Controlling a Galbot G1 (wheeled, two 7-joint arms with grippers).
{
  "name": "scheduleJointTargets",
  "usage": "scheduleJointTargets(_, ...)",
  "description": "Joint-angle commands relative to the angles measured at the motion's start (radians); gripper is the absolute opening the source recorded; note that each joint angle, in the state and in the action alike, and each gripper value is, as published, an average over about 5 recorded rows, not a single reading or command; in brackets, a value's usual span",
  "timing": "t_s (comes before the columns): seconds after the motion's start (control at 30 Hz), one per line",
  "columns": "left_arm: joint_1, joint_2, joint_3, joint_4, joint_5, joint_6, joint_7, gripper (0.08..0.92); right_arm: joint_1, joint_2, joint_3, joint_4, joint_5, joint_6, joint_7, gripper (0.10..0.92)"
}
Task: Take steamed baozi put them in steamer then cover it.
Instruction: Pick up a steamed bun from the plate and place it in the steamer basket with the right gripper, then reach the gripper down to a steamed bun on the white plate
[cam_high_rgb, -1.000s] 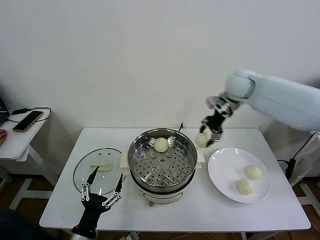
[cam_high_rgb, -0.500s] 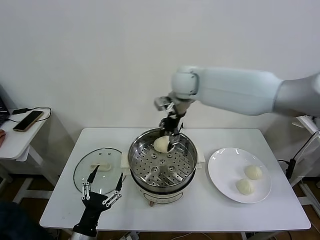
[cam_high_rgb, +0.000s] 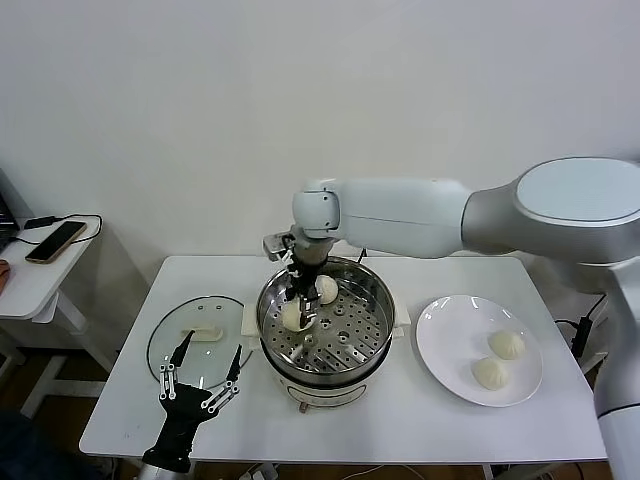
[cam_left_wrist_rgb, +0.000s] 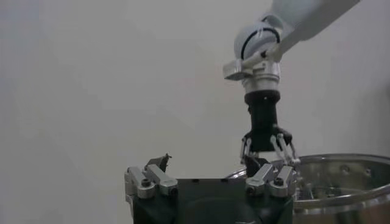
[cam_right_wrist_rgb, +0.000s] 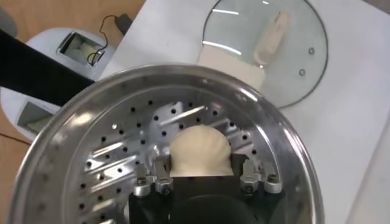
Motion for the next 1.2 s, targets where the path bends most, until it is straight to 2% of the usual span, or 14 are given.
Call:
scheduleJointTargets(0.03, 0.0, 0.0, 0.0, 0.0, 0.0, 0.0, 0.0, 0.823, -0.041, 0.042, -0.005, -0.027, 0.009, -0.008, 0.043, 0.673)
scheduleJointTargets(0.23, 0.0, -0.001, -0.002, 0.001, 0.0, 0.0, -0.002, 0.823, -0.011, 0.003, 0.001, 0.011, -0.014, -0.007, 0.033, 0.797)
scheduleJointTargets(0.33, 0.0, -0.001, -0.003, 0.001, 0.0, 0.001, -0.003, 0.823, 0.031, -0.065, 0.014, 0.071, -0.043, -0.005, 0.005, 0.819)
scheduleJointTargets(0.53, -0.004, -0.003, 0.006, -0.004, 0.0, 0.005, -0.004, 0.823, 0.108, -0.335, 0.141, 0.24, -0.2, 0.04, -0.126, 0.823)
scheduleJointTargets(0.63, -0.006, -0.004, 0.009, -0.008, 0.001, 0.008, -0.004, 0.823, 0.12, -0.496, 0.228, 0.278, -0.283, 0.088, -0.221, 0.823)
scheduleJointTargets(0.9, -0.004, -0.006, 0.008, -0.013, 0.006, 0.012, -0.002, 0.823, 0.037, -0.859, 0.363, 0.215, -0.517, 0.241, -0.419, 0.823)
scheduleJointTargets(1.07, -0.002, -0.012, 0.018, -0.013, 0.012, 0.008, -0.002, 0.823, -0.156, -0.987, 0.444, 0.155, -0.637, 0.306, -0.421, 0.823)
scheduleJointTargets(1.2, -0.001, -0.02, 0.026, -0.013, 0.02, 0.008, -0.003, 0.823, -0.378, -1.029, 0.596, 0.101, -0.736, 0.353, -0.388, 0.823)
